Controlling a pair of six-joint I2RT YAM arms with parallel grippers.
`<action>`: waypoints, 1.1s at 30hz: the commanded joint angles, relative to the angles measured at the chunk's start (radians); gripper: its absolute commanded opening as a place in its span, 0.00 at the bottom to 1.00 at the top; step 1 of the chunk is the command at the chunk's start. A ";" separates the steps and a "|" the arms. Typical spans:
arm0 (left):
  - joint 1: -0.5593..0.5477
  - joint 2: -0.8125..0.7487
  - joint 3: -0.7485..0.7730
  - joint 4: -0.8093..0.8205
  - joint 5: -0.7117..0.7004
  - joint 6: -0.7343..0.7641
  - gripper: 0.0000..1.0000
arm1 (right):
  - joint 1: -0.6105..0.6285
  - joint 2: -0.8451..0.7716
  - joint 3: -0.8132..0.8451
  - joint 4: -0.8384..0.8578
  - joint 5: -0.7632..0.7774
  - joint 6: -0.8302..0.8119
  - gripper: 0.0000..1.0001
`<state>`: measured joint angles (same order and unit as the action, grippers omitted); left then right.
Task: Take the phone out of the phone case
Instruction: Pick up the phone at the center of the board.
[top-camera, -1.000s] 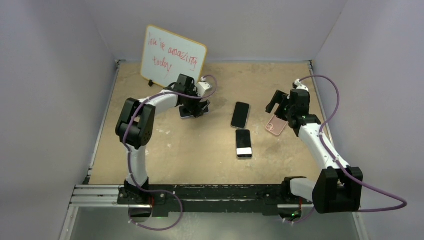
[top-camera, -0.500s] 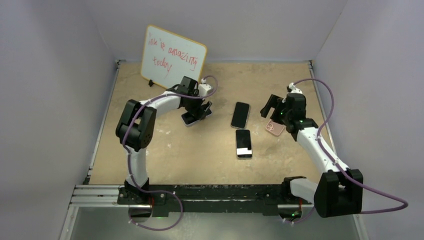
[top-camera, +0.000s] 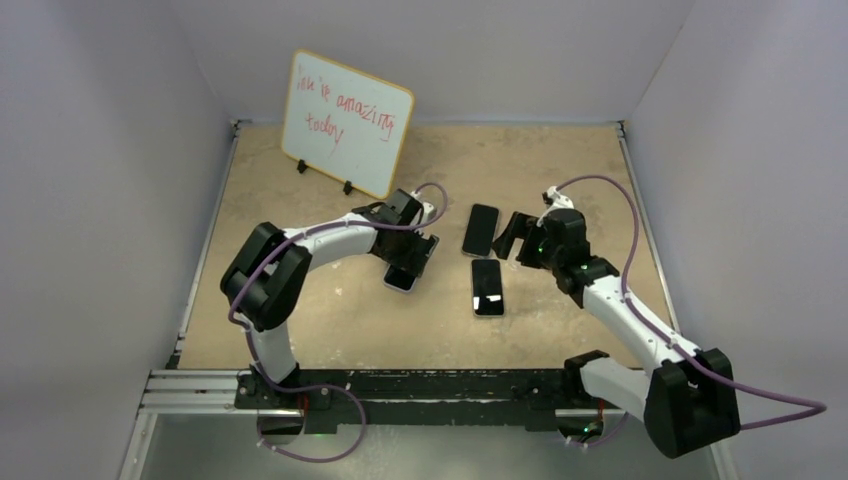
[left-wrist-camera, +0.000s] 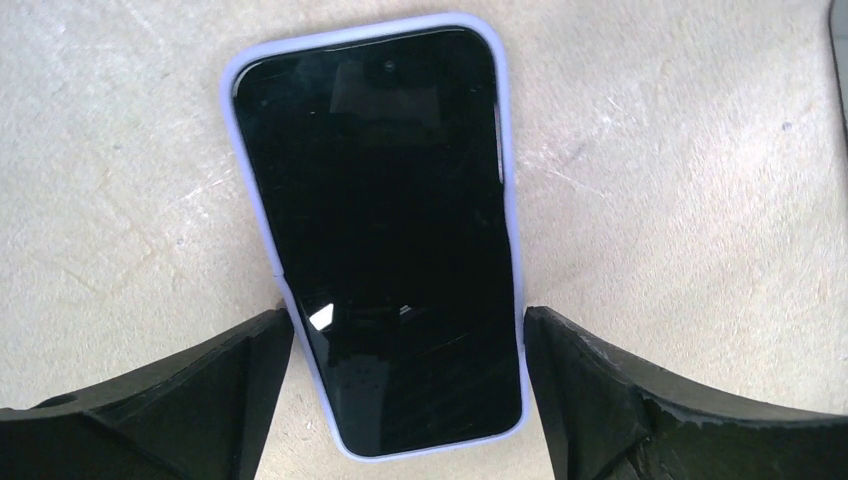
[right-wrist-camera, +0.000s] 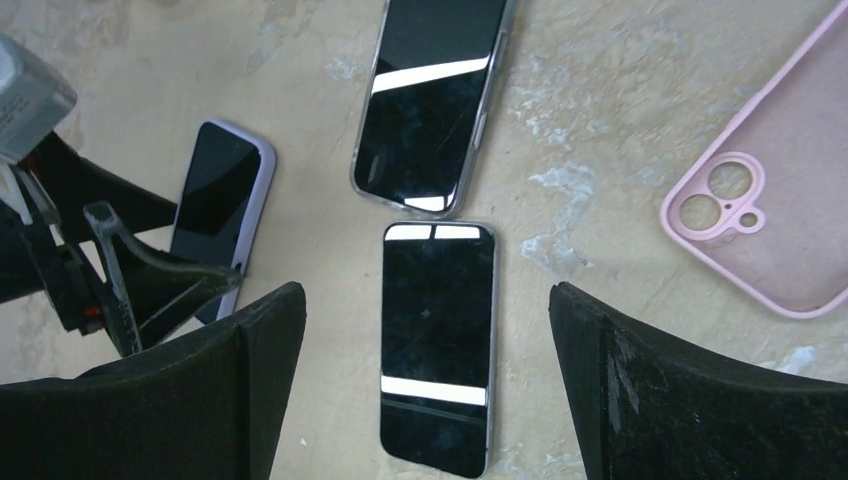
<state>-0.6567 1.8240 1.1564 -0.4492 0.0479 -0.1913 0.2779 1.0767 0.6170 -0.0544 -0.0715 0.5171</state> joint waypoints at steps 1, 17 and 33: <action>0.003 -0.020 0.024 0.000 -0.087 -0.099 0.91 | 0.029 -0.025 -0.027 0.051 -0.013 0.036 0.93; -0.046 0.097 0.123 -0.001 -0.179 -0.125 0.97 | 0.046 -0.015 -0.049 0.051 -0.017 0.032 0.93; -0.099 -0.026 0.010 0.049 -0.115 0.024 0.47 | 0.093 -0.001 -0.110 0.203 -0.182 0.129 0.93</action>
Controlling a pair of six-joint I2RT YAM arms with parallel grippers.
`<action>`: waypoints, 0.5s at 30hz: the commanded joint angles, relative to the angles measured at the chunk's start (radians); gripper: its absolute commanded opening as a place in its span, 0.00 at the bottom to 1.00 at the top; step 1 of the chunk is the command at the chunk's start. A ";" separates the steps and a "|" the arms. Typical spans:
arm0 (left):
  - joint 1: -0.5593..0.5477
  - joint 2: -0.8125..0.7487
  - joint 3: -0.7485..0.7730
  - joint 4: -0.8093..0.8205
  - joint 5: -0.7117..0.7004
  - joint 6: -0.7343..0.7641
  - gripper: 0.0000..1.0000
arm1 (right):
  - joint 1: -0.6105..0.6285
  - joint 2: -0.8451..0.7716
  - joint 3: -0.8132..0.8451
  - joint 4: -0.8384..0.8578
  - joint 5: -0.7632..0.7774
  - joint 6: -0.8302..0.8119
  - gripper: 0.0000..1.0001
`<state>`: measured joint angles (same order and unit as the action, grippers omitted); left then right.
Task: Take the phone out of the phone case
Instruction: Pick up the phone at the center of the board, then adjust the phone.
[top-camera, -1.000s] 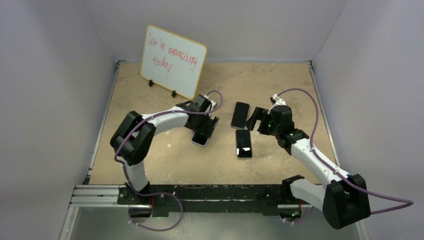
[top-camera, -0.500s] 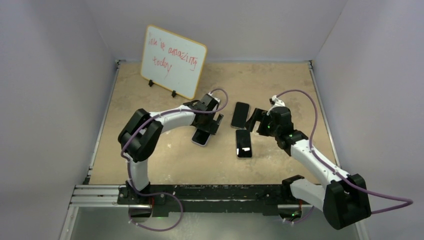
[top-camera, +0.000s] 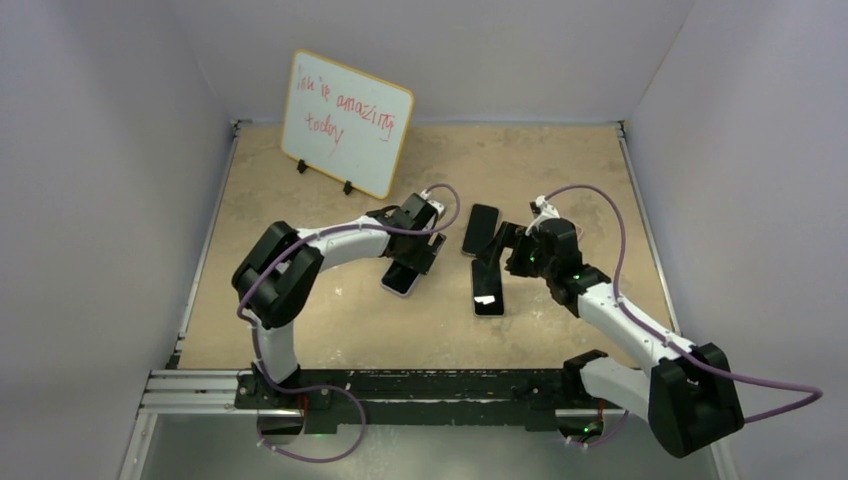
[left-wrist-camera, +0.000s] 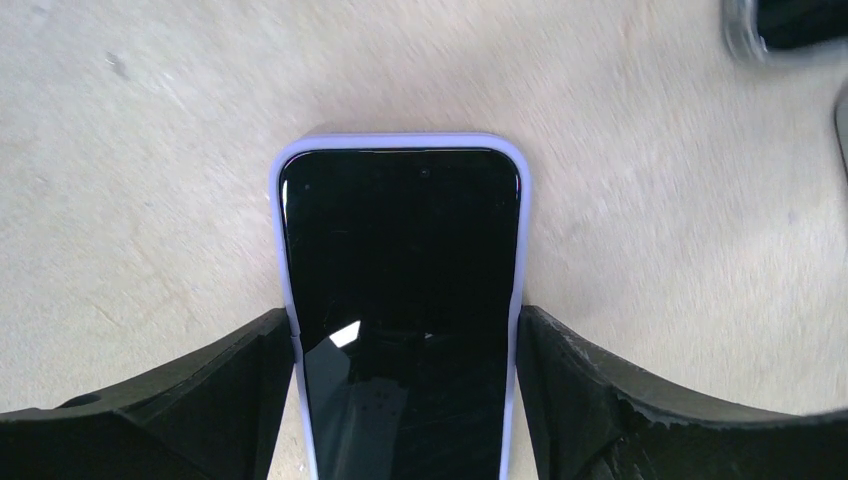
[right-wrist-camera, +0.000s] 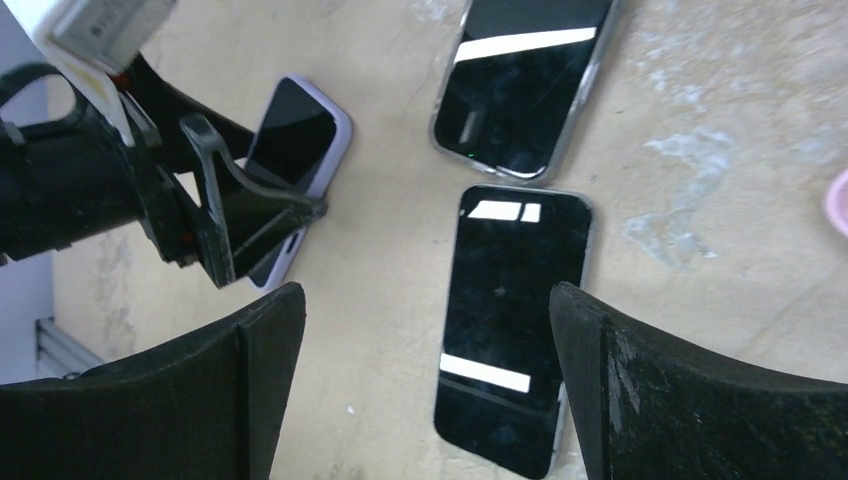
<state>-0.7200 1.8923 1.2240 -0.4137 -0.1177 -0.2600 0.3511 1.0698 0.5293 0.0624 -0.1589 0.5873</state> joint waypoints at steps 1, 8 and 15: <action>-0.041 -0.114 -0.071 0.026 0.071 0.111 0.43 | 0.025 0.007 -0.029 0.111 -0.119 0.078 0.93; -0.052 -0.291 -0.183 0.141 0.184 0.140 0.34 | 0.056 0.030 -0.063 0.271 -0.271 0.210 0.89; -0.074 -0.418 -0.247 0.245 0.274 0.146 0.29 | 0.116 0.087 -0.060 0.360 -0.307 0.262 0.83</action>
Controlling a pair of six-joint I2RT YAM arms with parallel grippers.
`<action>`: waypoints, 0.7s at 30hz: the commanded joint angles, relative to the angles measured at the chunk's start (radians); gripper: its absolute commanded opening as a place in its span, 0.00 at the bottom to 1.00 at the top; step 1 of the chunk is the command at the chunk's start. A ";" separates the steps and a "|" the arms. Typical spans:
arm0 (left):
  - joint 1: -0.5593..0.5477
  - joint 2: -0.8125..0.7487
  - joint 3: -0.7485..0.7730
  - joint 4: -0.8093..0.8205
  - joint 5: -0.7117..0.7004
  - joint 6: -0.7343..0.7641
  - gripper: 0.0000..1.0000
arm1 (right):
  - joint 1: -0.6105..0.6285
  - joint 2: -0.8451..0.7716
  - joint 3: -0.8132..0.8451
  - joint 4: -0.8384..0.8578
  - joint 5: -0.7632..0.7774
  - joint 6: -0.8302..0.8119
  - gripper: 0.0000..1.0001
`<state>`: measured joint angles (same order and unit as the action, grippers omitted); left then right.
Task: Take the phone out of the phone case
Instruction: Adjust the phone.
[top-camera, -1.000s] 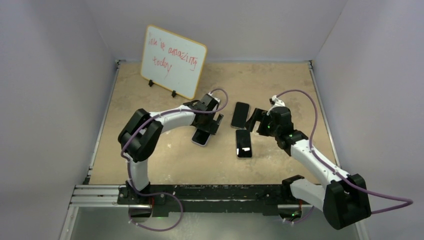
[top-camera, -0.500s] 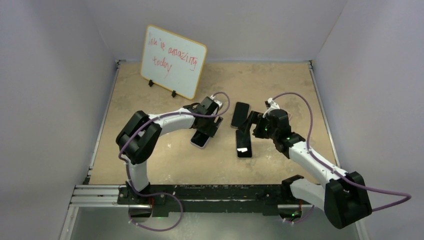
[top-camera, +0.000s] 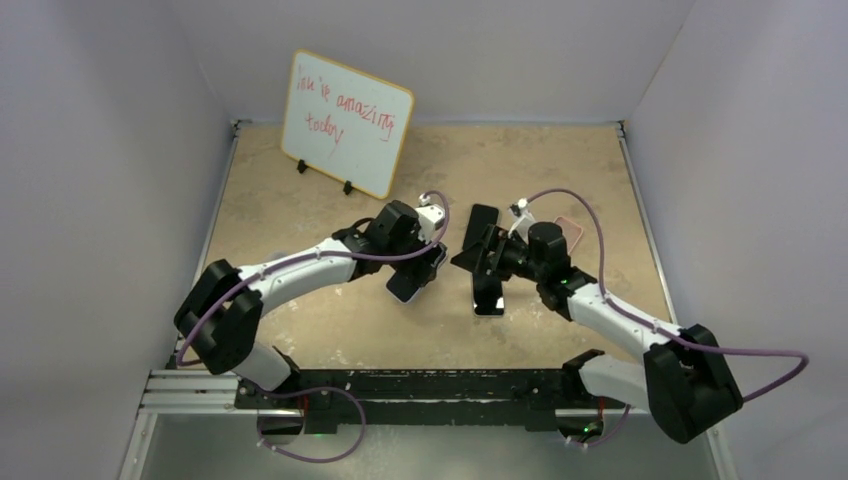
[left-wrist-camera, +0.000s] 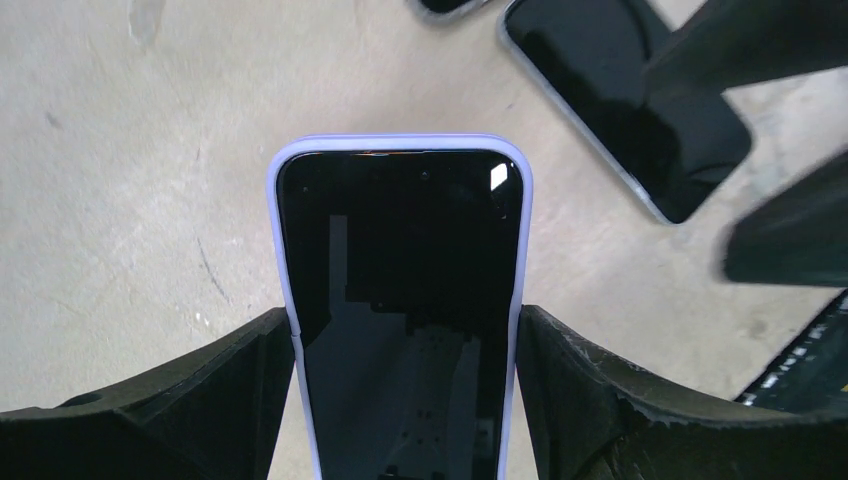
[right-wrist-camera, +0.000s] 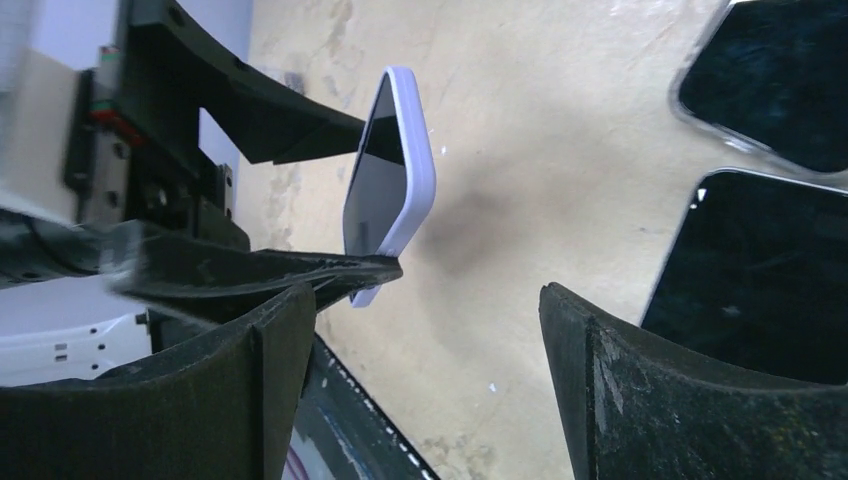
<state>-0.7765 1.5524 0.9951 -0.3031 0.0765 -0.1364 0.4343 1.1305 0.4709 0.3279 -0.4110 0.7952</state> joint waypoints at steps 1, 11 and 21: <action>-0.025 -0.089 -0.027 0.151 0.091 0.026 0.28 | 0.041 0.034 0.000 0.101 -0.051 0.060 0.83; -0.107 -0.139 -0.046 0.169 0.120 0.110 0.26 | 0.080 0.099 0.058 0.063 -0.070 0.044 0.74; -0.156 -0.155 -0.026 0.101 0.069 0.216 0.27 | 0.080 0.074 0.112 -0.026 -0.137 0.017 0.32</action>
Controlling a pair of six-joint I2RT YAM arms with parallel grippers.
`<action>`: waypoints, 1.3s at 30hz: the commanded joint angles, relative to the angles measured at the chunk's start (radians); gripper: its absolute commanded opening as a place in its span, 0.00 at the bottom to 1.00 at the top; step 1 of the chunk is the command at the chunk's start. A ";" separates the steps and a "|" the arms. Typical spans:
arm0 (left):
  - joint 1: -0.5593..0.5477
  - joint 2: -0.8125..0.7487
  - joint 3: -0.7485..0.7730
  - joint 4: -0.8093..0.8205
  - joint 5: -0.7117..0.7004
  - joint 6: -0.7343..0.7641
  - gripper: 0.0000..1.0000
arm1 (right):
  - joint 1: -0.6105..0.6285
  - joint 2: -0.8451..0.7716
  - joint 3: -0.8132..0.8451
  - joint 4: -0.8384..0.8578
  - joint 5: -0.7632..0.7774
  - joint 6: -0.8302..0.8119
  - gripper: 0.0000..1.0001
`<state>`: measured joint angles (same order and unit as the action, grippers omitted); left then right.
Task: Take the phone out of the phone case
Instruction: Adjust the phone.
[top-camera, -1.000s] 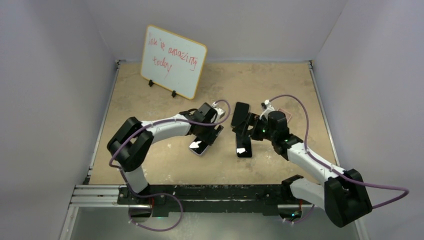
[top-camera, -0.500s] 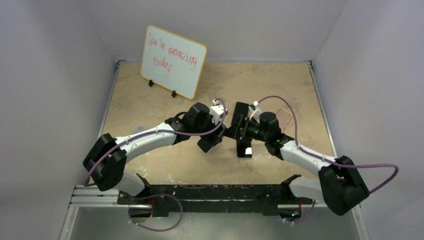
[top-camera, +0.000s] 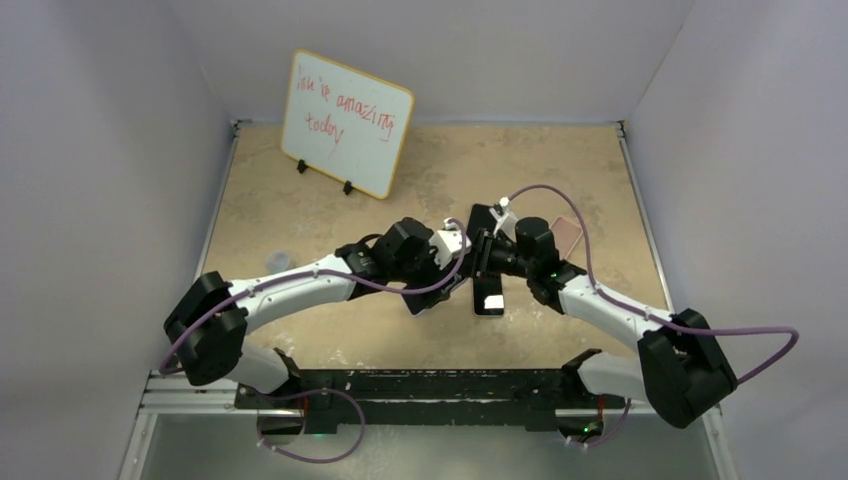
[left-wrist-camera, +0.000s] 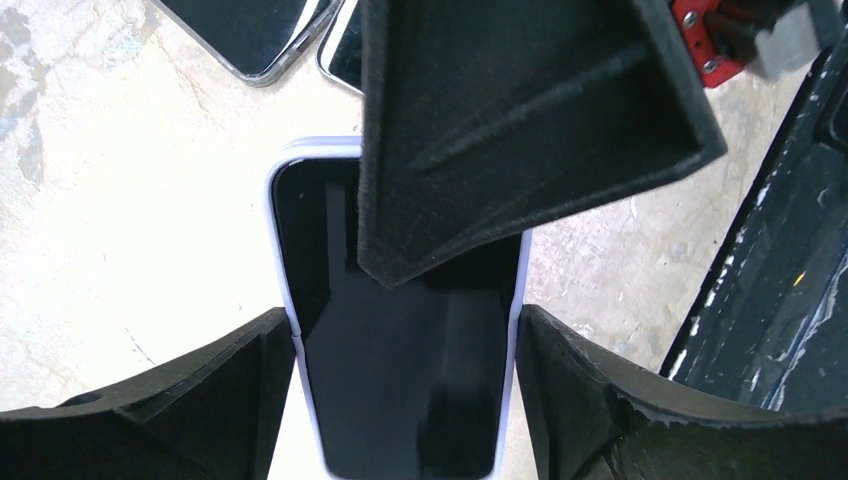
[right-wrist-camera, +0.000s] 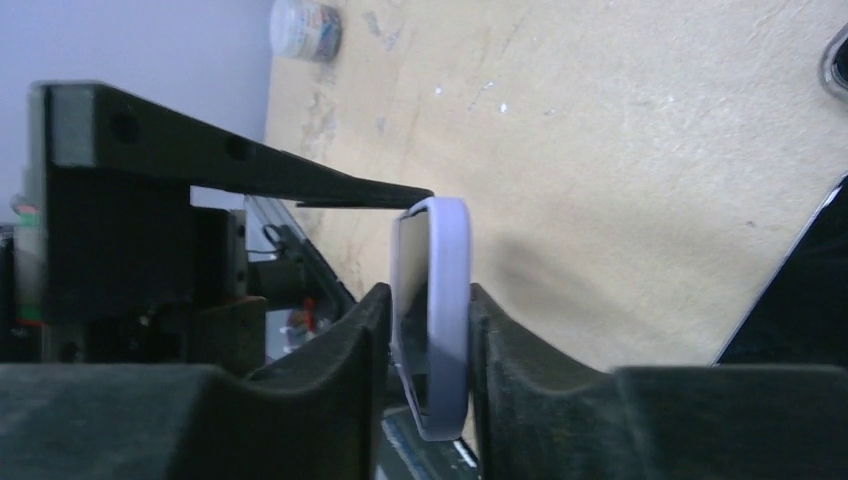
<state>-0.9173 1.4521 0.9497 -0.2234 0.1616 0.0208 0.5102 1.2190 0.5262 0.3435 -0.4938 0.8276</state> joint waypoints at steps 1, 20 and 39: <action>-0.017 -0.058 0.021 0.017 -0.021 0.060 0.28 | 0.004 -0.015 0.058 -0.047 -0.057 -0.016 0.26; -0.014 -0.535 -0.267 0.311 -0.323 -0.525 0.85 | 0.013 -0.289 -0.141 0.268 0.215 0.244 0.00; -0.014 -0.818 -0.695 0.653 -0.416 -1.148 0.88 | 0.068 -0.412 -0.303 0.623 0.426 0.434 0.00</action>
<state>-0.9314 0.6453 0.3374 0.2691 -0.2417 -0.9531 0.5743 0.8715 0.2291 0.7811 -0.1558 1.1946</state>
